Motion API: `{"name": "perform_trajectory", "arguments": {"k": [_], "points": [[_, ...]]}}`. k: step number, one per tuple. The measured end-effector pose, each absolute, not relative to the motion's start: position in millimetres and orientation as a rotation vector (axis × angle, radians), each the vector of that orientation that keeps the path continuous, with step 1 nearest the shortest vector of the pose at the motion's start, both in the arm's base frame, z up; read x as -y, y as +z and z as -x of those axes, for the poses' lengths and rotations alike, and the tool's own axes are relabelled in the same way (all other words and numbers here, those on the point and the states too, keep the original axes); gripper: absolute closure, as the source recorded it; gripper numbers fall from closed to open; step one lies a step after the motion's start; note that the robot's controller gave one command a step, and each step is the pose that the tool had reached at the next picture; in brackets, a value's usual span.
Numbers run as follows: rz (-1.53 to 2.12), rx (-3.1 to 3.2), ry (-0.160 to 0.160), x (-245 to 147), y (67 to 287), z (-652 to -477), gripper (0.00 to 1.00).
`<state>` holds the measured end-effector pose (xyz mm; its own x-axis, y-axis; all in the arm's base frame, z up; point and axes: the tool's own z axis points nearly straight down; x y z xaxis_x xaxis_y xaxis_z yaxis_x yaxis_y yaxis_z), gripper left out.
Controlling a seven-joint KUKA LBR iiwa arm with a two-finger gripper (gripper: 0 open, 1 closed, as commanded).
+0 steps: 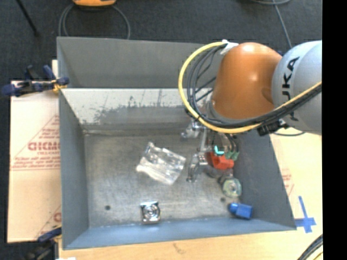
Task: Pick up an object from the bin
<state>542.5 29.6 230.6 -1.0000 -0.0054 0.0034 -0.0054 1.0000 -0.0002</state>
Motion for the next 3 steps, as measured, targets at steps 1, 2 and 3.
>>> {"name": "perform_trajectory", "arguments": {"k": [1, 2, 3], "points": [[-0.044, 3.150, 0.001, -81, 113, -574.2, 0.00], [0.250, 3.136, -0.007, -62, 87, -569.2, 0.00], [0.253, 3.147, -0.005, -60, 88, -571.7, 1.00]]}}
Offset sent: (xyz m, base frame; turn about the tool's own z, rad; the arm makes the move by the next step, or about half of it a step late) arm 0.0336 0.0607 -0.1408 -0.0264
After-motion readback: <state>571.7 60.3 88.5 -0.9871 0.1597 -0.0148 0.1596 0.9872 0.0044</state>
